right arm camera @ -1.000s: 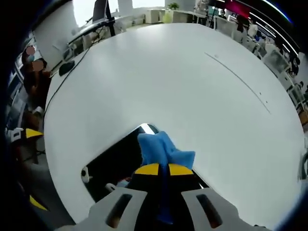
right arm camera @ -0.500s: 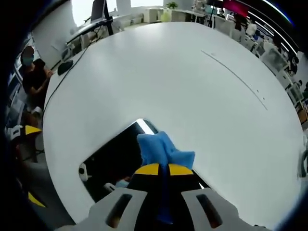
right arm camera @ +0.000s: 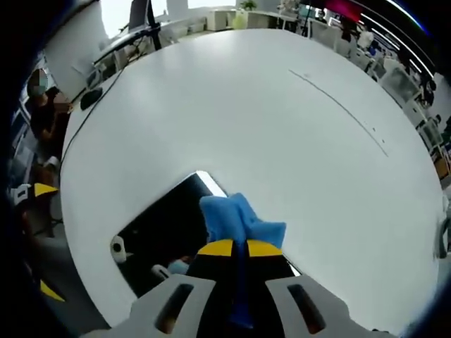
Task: Wipe the mirror surface with the cleaning cloth until all visible marks leave the cleaned area.
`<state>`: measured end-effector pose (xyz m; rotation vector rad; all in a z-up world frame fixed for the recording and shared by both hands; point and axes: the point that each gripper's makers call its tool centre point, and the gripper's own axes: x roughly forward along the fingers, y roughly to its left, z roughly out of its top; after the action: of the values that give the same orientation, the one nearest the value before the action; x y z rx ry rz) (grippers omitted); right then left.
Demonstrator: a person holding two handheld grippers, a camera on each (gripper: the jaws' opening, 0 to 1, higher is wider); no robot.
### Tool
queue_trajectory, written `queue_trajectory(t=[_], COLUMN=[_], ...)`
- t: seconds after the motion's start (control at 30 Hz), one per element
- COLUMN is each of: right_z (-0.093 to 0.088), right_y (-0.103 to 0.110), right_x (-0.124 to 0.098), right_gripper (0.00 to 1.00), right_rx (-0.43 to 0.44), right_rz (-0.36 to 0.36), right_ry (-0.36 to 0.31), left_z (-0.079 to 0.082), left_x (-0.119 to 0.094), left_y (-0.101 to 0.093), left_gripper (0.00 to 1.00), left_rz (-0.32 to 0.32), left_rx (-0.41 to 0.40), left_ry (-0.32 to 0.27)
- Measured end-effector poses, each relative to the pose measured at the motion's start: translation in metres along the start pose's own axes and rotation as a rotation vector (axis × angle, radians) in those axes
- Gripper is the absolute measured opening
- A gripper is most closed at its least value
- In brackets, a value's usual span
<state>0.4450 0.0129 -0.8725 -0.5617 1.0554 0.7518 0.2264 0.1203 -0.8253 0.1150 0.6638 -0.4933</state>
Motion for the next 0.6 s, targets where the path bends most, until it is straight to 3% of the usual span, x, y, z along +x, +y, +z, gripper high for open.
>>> queue_trajectory(t=[0.07,0.2,0.33,0.6], right_z=[-0.001,-0.004,-0.007,-0.018], right_y=[0.001,0.011,0.015,0.035], right_x=[0.0,-0.008,-0.01,-0.013], right_gripper=[0.0,0.0,0.0,0.0], right_rx=[0.001,-0.039,0.038,0.005], right_rz=[-0.003,-0.018,0.011,0.017], right_ry=[-0.01,-0.005,-0.003,-0.003], left_z=[-0.001,-0.002,-0.001,0.002], left_x=[-0.001,0.001,0.002,0.002], left_y=[0.006,0.004,0.001,0.006], left_gripper=[0.99,0.99,0.99,0.99], left_rz=[0.029,0.018,0.004,0.022], left_rx=[-0.017,-0.004,0.015,-0.012], left_ry=[0.005,0.02,0.021,0.001])
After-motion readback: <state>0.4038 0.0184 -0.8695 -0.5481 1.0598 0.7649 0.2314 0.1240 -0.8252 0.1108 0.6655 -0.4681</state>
